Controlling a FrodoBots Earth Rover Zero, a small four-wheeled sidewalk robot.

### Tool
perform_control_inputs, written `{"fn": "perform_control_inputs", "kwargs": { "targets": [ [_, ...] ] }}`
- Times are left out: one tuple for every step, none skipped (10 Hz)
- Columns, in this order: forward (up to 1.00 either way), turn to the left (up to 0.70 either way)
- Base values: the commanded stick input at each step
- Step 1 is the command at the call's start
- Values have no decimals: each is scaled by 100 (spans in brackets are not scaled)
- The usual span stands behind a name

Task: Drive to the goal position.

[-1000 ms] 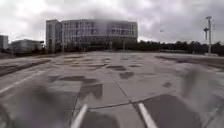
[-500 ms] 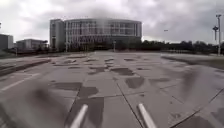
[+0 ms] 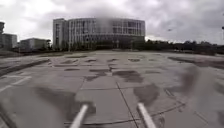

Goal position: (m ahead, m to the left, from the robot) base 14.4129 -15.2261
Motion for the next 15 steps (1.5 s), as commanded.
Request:
{"fn": "perform_control_inputs", "kwargs": {
  "targets": [
    [100, 0],
    [100, 0],
    [100, 0],
    [100, 0],
    [100, 0],
    [100, 0],
    [100, 0],
    [100, 0],
    [100, 0],
    [100, 0],
    [100, 0],
    [100, 0],
    [100, 0],
    [100, 0],
    [100, 0]
  ]
}}
